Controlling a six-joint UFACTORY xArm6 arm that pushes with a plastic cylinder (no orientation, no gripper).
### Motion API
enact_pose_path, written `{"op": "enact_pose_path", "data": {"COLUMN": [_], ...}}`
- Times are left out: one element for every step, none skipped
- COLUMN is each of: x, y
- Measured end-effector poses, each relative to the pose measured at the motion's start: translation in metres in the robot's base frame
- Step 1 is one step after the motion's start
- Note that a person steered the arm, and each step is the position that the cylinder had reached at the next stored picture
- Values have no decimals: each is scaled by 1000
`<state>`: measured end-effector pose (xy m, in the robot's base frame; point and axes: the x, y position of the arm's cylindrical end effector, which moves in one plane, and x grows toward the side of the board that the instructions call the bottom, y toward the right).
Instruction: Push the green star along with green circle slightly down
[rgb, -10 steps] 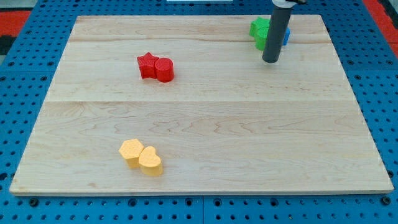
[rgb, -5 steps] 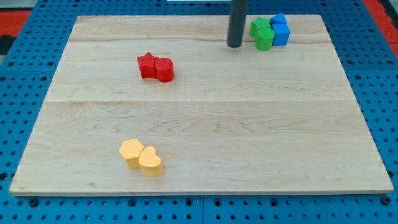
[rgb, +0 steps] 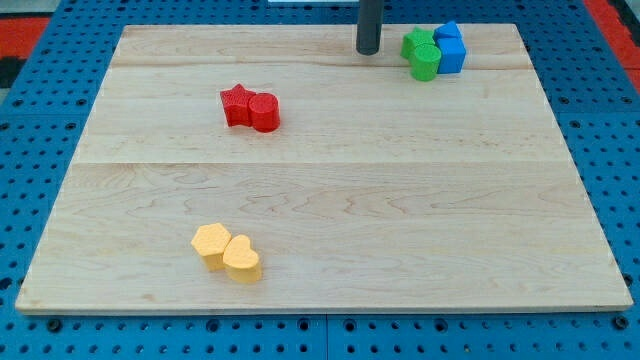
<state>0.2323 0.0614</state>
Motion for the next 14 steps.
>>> {"op": "enact_pose_path", "data": {"x": [-26,-31,-33,-35,-34,-27,-14,-1,13,27,46,66,81,91], "y": [-3,21,53,61,68,72,72,72,73,77,87,90,90,90]}}
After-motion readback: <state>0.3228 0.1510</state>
